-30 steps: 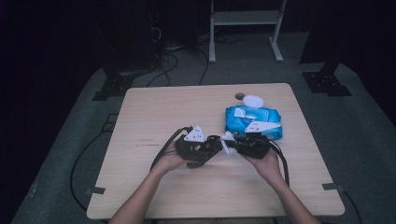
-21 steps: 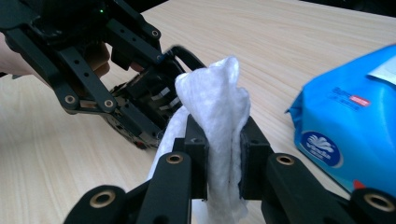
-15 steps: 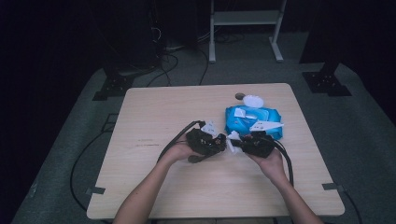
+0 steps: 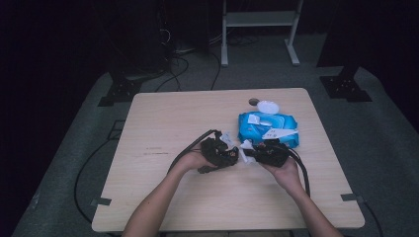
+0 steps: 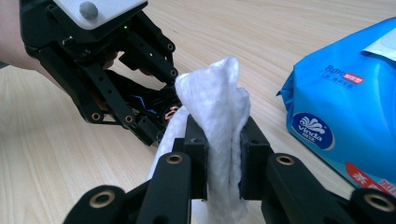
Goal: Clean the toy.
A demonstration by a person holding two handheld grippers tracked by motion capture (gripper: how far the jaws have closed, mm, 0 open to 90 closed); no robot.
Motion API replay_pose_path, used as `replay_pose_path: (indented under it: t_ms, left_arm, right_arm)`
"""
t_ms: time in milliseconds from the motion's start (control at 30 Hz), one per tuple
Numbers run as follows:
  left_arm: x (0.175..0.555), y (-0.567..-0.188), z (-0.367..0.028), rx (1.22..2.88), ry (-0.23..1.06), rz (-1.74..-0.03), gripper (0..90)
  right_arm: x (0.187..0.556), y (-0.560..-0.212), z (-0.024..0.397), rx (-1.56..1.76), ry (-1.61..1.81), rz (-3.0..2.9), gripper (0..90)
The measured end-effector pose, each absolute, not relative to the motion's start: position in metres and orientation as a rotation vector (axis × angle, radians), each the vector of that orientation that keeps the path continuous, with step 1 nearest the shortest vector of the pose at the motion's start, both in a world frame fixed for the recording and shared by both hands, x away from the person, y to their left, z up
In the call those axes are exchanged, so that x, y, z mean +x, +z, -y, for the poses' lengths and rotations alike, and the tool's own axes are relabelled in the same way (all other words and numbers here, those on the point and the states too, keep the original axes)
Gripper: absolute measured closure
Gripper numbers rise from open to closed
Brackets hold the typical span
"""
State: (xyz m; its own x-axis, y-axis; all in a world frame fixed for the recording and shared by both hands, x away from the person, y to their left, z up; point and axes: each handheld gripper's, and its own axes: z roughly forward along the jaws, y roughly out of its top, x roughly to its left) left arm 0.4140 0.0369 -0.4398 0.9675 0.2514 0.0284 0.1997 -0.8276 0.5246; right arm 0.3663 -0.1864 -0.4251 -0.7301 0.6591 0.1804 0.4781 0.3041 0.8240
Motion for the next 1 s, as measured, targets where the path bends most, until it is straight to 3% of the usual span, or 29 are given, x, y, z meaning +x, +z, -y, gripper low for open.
replay_pose_path:
  t_ms: [633, 1000]
  left_arm:
    - [0.41, -0.418, -0.097, 2.288, 0.031, -0.446, 43.1]
    - [0.412, -0.421, -0.122, 2.214, -0.025, -0.499, 41.7]
  right_arm:
    - [0.373, -0.424, 0.164, 0.996, 1.389, -2.441, 76.6]
    - [0.382, -0.415, 0.129, 0.902, 1.353, -2.486, 76.5]
